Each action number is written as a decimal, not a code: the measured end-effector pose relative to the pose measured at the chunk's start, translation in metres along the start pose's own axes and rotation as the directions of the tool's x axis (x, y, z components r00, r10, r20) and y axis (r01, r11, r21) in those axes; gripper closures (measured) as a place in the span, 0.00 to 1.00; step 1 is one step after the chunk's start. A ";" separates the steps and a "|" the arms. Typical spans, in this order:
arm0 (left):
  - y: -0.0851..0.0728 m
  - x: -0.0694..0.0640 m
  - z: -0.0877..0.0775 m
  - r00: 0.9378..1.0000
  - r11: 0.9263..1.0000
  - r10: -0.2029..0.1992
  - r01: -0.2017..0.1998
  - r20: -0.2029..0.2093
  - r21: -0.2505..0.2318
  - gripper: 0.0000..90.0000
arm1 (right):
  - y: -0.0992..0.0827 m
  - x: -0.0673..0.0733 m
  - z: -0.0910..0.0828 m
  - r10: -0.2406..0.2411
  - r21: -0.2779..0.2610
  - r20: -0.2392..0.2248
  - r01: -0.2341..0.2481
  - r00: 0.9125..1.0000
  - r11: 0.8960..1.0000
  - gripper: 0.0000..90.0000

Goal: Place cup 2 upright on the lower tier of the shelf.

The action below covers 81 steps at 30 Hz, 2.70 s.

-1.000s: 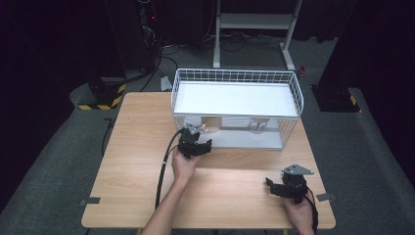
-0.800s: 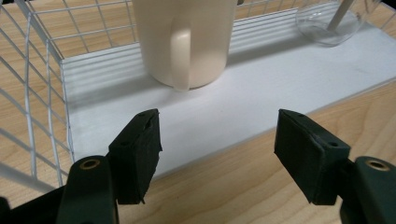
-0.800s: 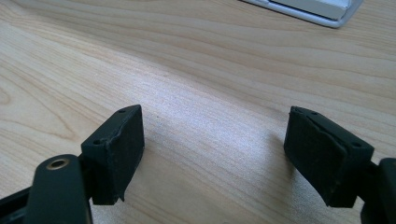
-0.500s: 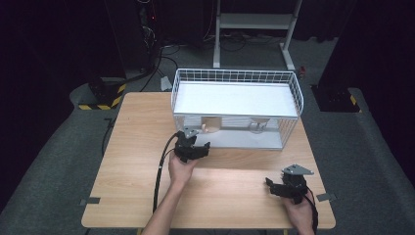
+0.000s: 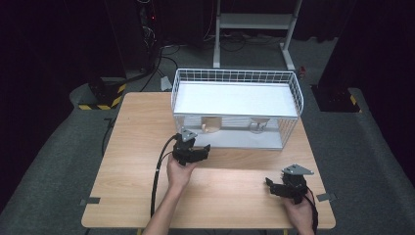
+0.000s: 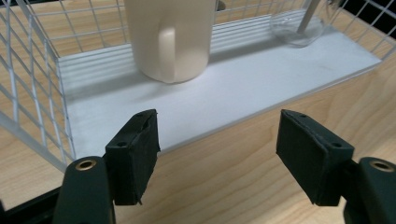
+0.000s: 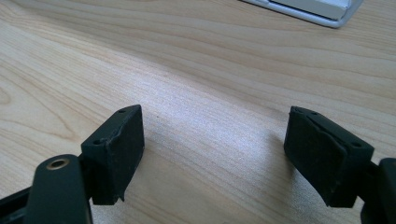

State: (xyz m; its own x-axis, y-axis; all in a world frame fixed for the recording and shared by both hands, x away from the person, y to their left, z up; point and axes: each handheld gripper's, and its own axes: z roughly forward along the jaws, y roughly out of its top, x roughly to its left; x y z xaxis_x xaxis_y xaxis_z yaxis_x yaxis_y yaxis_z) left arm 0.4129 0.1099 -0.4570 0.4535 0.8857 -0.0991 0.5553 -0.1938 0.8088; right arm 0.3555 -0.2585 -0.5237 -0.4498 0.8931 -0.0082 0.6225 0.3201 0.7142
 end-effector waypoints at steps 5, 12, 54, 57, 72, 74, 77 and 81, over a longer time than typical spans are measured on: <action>-0.010 0.001 -0.008 1.000 1.000 -0.013 0.013 -0.011 -0.014 0.34 | 0.000 0.000 0.000 0.001 -0.001 0.002 -0.001 1.000 1.000 0.23; -0.019 0.005 -0.019 0.999 0.999 -0.027 0.026 -0.019 -0.033 0.34 | 0.000 0.000 0.000 0.001 -0.001 0.002 -0.001 1.000 1.000 0.23; -0.066 0.010 -0.056 0.997 0.996 -0.072 0.071 -0.027 -0.061 0.34 | 0.000 0.000 0.000 0.001 -0.001 0.002 -0.001 1.000 1.000 0.23; -0.070 0.009 -0.056 0.997 0.997 -0.067 0.065 -0.027 -0.047 0.34 | 0.000 0.000 0.000 0.001 -0.001 0.002 -0.001 1.000 1.000 0.23; -0.089 0.008 -0.051 0.996 0.998 -0.059 0.059 -0.064 0.000 0.34 | 0.000 0.000 0.000 0.001 -0.001 0.002 -0.001 1.000 1.000 0.23; -0.091 0.009 -0.050 0.996 0.998 -0.063 0.063 -0.066 0.003 0.34 | 0.000 0.000 0.000 0.001 -0.001 0.002 -0.001 1.000 1.000 0.23; -0.093 0.009 -0.049 0.995 0.998 -0.059 0.059 -0.076 0.009 0.34 | 0.000 0.000 0.000 0.002 -0.001 0.002 -0.002 1.000 1.000 0.23; -0.097 0.009 -0.047 0.995 0.998 -0.052 0.055 -0.090 0.026 0.33 | 0.000 0.000 0.000 0.002 -0.001 0.002 -0.002 1.000 1.000 0.23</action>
State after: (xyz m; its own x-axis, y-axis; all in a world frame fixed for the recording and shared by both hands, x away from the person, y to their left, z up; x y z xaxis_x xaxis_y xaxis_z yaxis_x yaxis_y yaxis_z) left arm 0.3308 0.1563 -0.5089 0.3597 0.9288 -0.0887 0.5970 -0.1560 0.7869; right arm 0.3557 -0.2582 -0.5238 -0.4470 0.8945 -0.0084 0.6229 0.3180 0.7148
